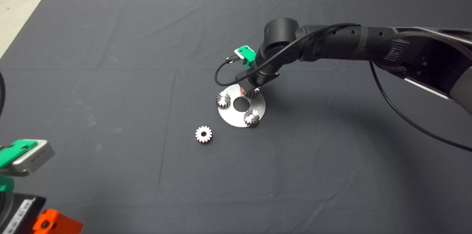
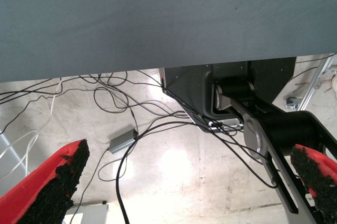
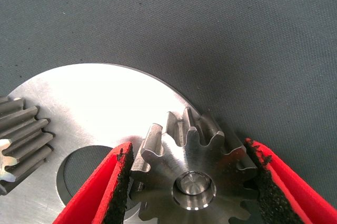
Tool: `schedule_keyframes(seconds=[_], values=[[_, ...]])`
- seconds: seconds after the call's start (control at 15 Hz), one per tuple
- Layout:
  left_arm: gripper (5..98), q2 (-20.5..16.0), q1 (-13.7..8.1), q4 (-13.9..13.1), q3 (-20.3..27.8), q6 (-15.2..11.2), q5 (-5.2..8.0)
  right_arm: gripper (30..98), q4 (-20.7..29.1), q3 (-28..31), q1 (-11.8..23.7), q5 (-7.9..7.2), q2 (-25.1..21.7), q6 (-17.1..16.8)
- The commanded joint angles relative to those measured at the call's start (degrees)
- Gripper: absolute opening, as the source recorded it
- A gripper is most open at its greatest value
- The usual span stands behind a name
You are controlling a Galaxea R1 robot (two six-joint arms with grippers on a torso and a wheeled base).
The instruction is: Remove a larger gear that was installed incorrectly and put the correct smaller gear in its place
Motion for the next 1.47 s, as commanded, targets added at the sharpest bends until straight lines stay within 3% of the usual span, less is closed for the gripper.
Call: schedule_keyframes(seconds=[0.0, 0.67, 0.93, 1.4], values=[[98.2, -0.61, -0.54, -0.91, 0.72, 0.31, 0.31, 55.3, -1.52, 0.16, 1.44, -1.57, 0.29, 0.2], [98.2, -0.26, -0.54, -0.91, 0.72, 0.4, 0.3, 51.1, -1.17, 0.51, 1.9, -1.97, 0.38, 0.28], [98.2, -0.19, -0.54, -0.91, 0.72, 0.4, 0.23, 51.0, -0.66, 0.35, 4.16, -1.9, 0.56, 0.11], [98.2, -0.09, -0.54, -0.91, 0.63, 0.22, 0.31, 50.8, 5.25, 1.13, 8.2, -1.8, 0.29, 0.02]])
